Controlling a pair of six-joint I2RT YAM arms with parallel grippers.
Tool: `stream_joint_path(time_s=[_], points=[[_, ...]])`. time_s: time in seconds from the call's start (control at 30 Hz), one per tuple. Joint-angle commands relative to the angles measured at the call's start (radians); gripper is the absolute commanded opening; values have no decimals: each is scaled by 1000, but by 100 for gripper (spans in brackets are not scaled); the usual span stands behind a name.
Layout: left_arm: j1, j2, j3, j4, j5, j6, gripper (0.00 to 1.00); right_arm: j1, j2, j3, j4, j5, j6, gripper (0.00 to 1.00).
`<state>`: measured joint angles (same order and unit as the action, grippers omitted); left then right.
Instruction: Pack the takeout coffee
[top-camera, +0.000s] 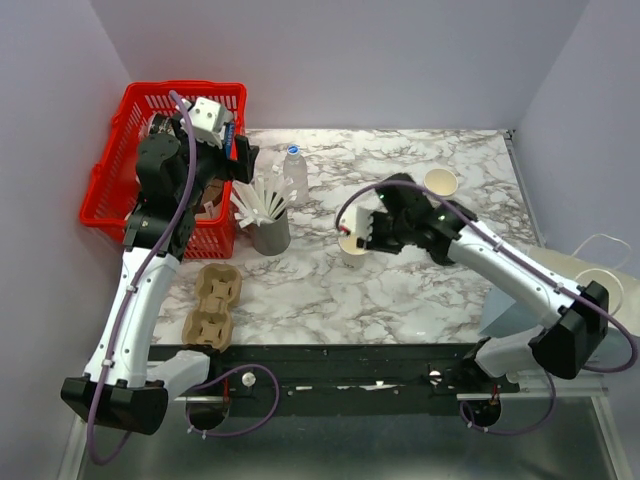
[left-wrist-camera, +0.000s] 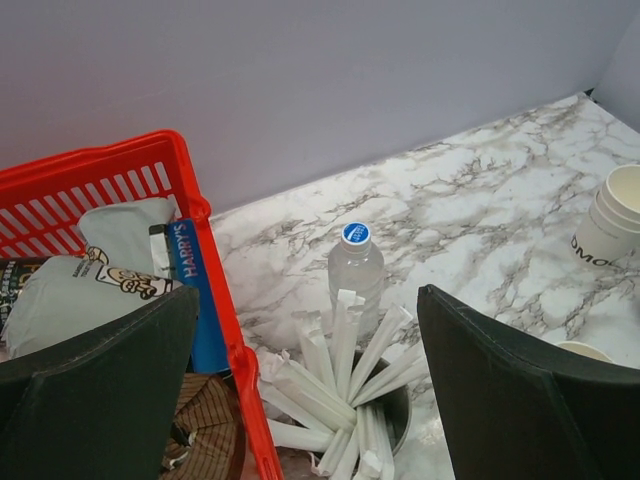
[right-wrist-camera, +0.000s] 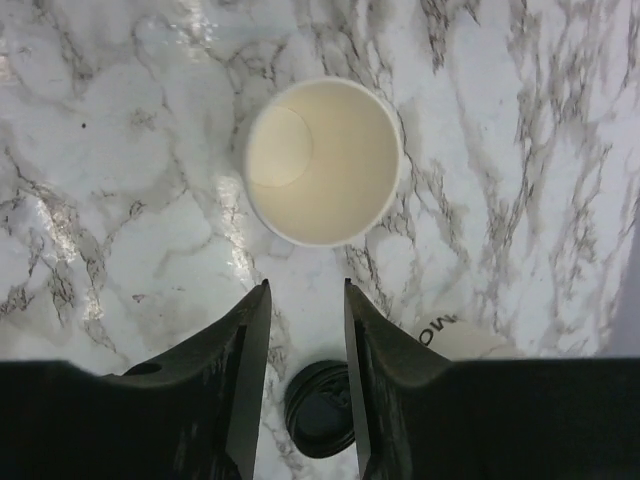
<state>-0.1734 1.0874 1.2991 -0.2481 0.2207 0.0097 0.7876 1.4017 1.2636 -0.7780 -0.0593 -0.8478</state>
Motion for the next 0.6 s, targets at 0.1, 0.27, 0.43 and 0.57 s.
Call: stream_joint_path(time_s=[0.1, 0.27, 0.43, 0.57], points=[[17, 42, 60, 23, 172, -42, 99, -359, 26, -35, -184, -138, 110, 36], [17, 75, 80, 35, 233, -63, 99, -488, 20, -119, -205, -151, -14, 36], [18, 111, 114, 41, 258, -76, 99, -580, 62, -159, -175, -88, -106, 44], [17, 128, 118, 56, 269, -97, 99, -636, 85, -179, -142, -51, -183, 48]])
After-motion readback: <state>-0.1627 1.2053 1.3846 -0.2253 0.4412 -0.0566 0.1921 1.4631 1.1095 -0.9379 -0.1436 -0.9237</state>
